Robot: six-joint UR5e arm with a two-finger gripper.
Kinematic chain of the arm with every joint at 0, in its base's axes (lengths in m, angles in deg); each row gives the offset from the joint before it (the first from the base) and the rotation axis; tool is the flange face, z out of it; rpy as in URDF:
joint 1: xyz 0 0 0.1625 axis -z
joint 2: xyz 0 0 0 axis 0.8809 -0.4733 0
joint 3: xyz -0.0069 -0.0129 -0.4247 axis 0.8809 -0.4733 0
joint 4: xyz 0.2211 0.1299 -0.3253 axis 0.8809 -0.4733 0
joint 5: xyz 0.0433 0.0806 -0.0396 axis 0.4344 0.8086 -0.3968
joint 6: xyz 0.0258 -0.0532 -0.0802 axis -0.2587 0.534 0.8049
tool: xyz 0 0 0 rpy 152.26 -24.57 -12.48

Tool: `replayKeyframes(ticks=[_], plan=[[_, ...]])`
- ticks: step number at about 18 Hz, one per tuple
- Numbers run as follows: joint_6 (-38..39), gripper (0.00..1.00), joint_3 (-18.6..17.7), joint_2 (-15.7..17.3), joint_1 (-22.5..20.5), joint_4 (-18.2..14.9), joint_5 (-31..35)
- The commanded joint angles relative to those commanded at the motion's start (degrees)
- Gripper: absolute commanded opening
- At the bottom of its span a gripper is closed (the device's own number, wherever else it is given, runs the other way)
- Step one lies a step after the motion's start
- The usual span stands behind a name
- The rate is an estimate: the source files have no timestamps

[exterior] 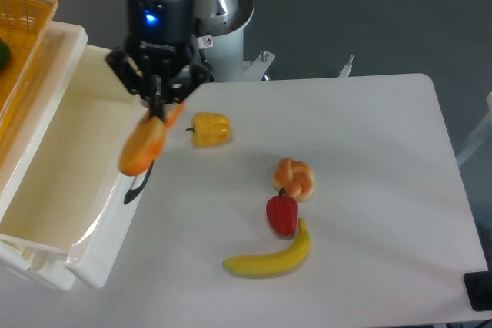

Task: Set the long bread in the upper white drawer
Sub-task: 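Carry the long bread over to the open white drawer, then lower the bread into the drawer and open the gripper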

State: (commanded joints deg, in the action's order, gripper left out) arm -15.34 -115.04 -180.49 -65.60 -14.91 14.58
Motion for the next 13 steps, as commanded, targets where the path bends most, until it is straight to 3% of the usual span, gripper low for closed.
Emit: replayKeyframes(ticks=[9, 13], plan=[[0.37, 0.0, -5.18, -0.61, 2.63, 0.09, 0.52], [0.19, 0.0, -6.42, -2.45, 5.35, -0.17, 1.93]])
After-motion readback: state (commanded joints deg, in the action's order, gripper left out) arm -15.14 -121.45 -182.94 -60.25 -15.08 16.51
